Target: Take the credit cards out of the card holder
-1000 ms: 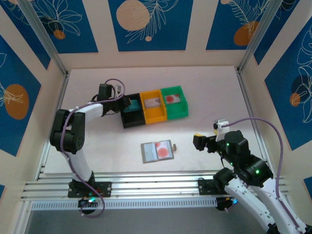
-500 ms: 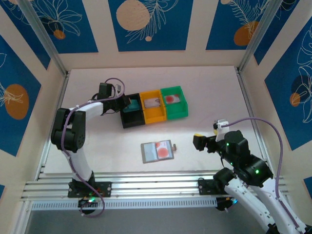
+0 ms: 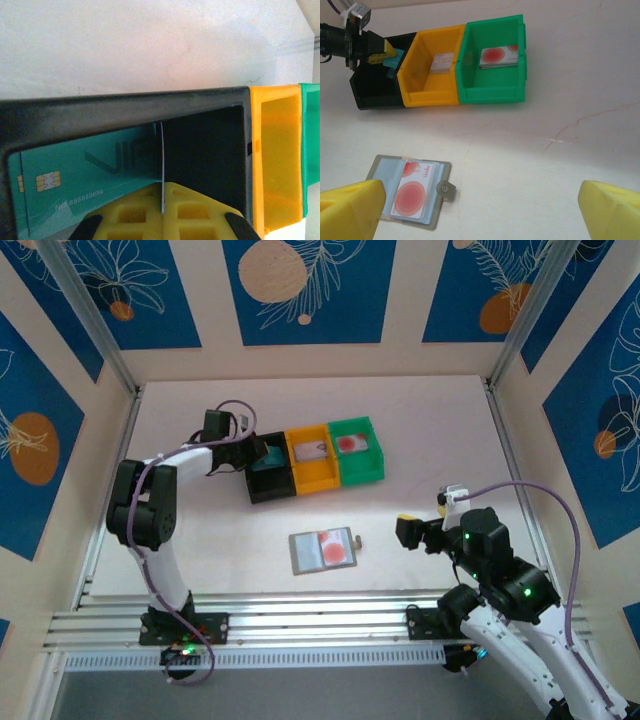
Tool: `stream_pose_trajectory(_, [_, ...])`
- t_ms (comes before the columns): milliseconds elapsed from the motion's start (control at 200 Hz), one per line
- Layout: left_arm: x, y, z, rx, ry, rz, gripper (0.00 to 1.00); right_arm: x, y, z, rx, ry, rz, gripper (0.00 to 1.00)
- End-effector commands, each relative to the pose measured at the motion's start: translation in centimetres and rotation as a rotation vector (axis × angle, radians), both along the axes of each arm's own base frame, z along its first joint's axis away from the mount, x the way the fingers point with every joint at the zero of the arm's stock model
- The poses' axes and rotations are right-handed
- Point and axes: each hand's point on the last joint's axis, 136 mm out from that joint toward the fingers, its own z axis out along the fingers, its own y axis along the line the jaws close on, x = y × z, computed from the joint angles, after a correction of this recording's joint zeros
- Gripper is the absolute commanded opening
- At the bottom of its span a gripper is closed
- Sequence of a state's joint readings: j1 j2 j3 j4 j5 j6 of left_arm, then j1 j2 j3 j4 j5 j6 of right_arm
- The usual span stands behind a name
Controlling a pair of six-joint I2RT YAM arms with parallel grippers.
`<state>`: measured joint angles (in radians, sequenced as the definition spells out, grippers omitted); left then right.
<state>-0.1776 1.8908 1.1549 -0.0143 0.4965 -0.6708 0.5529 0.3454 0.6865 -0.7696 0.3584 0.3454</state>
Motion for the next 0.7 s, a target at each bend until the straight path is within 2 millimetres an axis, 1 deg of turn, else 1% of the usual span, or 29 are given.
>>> stream_pose_trajectory(0, [0.0, 1.4, -1.3, 0.044, 0.038, 0.016, 0.00, 0.1, 0.3, 0.1, 0.009, -0.014, 0.011, 0.99])
stream_pose_trajectory(255, [0.0, 1.7, -1.3, 0.054, 0.048, 0.020, 0.06, 0.1, 0.2, 0.1, 0.008, -0.014, 0.011, 0.99])
stream_pose_trajectory(425, [0.2, 2.1, -0.4, 0.055, 0.028, 0.030, 0.07, 0.2, 0.2, 0.0, 0.007, -0.013, 0.008, 0.99])
stream_pose_trajectory(560, [0.3, 2.5, 0.2, 0.059, 0.016, 0.041, 0.11, 0.1, 0.2, 0.0, 0.007, -0.014, 0.007, 0.99])
stream_pose_trajectory(695, [0.3, 2.6, 0.4, 0.059, 0.017, 0.044, 0.15, 0.2, 0.2, 0.0, 0.007, -0.013, 0.006, 0.99])
